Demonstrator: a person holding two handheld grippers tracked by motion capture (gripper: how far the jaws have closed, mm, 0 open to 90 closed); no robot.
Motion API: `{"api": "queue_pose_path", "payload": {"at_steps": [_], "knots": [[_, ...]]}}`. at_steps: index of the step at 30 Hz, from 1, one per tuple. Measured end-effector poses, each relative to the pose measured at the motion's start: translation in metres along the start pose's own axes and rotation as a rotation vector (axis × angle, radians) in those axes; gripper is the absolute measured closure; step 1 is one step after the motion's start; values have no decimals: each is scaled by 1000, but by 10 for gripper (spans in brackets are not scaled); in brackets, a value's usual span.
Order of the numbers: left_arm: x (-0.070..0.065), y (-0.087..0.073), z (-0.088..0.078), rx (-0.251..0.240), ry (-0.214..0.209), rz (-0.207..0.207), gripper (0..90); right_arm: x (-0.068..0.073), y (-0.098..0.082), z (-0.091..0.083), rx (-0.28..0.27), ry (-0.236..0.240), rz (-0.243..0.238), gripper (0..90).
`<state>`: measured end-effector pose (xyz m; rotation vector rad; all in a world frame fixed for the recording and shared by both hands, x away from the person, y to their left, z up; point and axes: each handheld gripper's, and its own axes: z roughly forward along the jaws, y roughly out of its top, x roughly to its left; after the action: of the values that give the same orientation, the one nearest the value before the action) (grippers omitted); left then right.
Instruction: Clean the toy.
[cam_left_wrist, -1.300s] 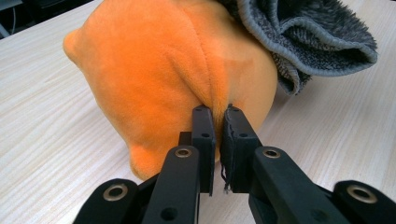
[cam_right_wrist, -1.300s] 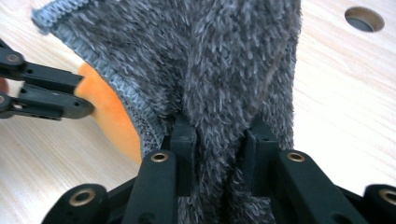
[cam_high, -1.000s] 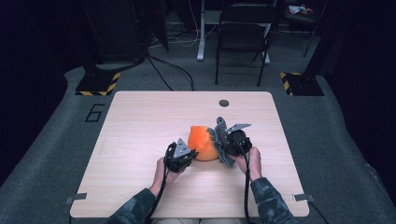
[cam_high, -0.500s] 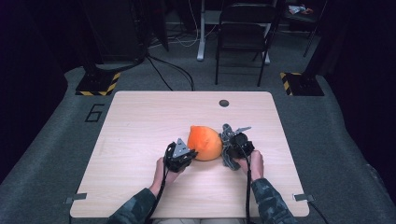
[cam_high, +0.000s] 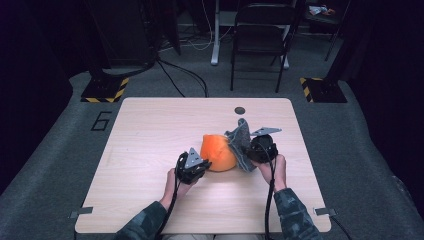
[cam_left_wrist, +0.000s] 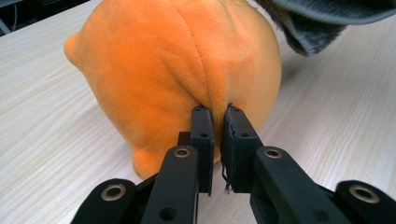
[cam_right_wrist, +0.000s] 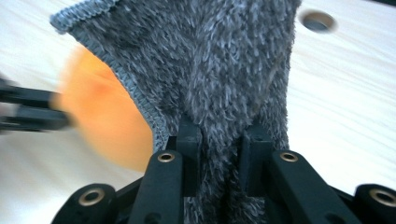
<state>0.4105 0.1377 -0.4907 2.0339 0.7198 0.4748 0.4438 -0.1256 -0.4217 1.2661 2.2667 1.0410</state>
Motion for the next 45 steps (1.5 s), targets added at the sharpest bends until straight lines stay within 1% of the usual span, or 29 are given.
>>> {"api": "queue_pose_path", "payload": {"at_steps": [1, 2, 3, 4, 5, 6, 7, 8, 10, 12, 15, 18, 19, 22, 25, 27, 29, 31, 32, 33, 34, 35, 36, 37, 39, 40, 41, 43, 45], "knots": [[0, 0, 0, 0, -2, -3, 834, 4, 2, -1, -6, 16, -26, 734], [0, 0, 0, 0, -4, -3, 834, 10, 3, 1, 0, 21, -35, 731], [1, 0, 0, 0, -3, -4, 832, 16, 3, 6, 28, 33, -42, 730], [1, 0, 0, 2, -4, -4, 830, 19, 2, 11, 35, 31, -54, 729], [1, -1, 0, 3, -4, -2, 827, 22, -1, 17, 60, 25, -74, 725], [0, -1, 0, 3, -2, -2, 822, 26, -4, 23, 80, 2, -98, 725], [0, 0, 0, 3, -1, 1, 815, 28, -7, 27, 87, -12, -104, 725], [0, 0, 0, 2, -4, 0, 806, 28, -8, 29, 79, -17, -112, 725], [1, 0, -2, 2, -2, 5, 764, 27, -8, 29, 82, -17, -114, 724], [1, 1, -5, 16, 11, 18, 706, 25, -8, 29, 83, -9, -97, 723], [-2, 3, -7, 41, 57, 70, 613, 23, -8, 32, 78, -9, -93, 722], [-1, 3, -5, 55, 72, 68, 565, 23, -8, 32, 79, -7, -91, 720], [0, 2, -4, 62, 71, 61, 554, 22, -8, 32, 77, -8, -88, 718], [-2, -3, 2, 79, 79, 68, 545, 19, -9, 33, 81, 11, -82, 709], [-2, -8, 8, 83, 96, 67, 606, 18, -11, 37, 85, 26, -72, 681], [0, -9, 8, 71, 91, 59, 693, 19, -12, 39, 92, 28, -54, 662], [1, -10, 8, 58, 85, 52, 775, 19, -13, 39, 88, 24, -58, 661], [-1, -10, 8, 48, 81, 56, 829, 19, -14, 39, 78, 16, -66, 686], [-2, -9, 7, 43, 83, 58, 842, 19, -13, 39, 72, 12, -68, 700], [-1, -8, 6, 35, 79, 59, 846, 20, -13, 37, 75, 7, -55, 715], [-1, -6, 4, 28, 76, 55, 849, 19, -11, 35, 57, 3, -72, 725], [0, -5, 2, 19, 76, 59, 852, 19, -9, 32, 52, 1, -74, 731], [0, -3, 0, 15, 71, 60, 853, 20, -7, 27, 40, -2, -67, 735], [1, -2, -1, 4, 63, 52, 855, 20, -4, 23, 24, -3, -70, 735], [0, 2, -4, -5, 52, 54, 856, 23, 1, 13, -4, -1, -69, 735], [-1, 4, -6, -13, 38, 46, 856, 25, 4, 9, -25, 10, -82, 735], [-2, 5, -7, -16, 31, 45, 856, 29, 7, 4, -33, 19, -97, 735], [-5, 8, -10, -23, 26, 57, 856, 37, 10, 0, -53, 27, -113, 733], [-8, 10, -11, -26, 18, 66, 856, 48, 12, 0, -61, 35, -139, 729]]}}
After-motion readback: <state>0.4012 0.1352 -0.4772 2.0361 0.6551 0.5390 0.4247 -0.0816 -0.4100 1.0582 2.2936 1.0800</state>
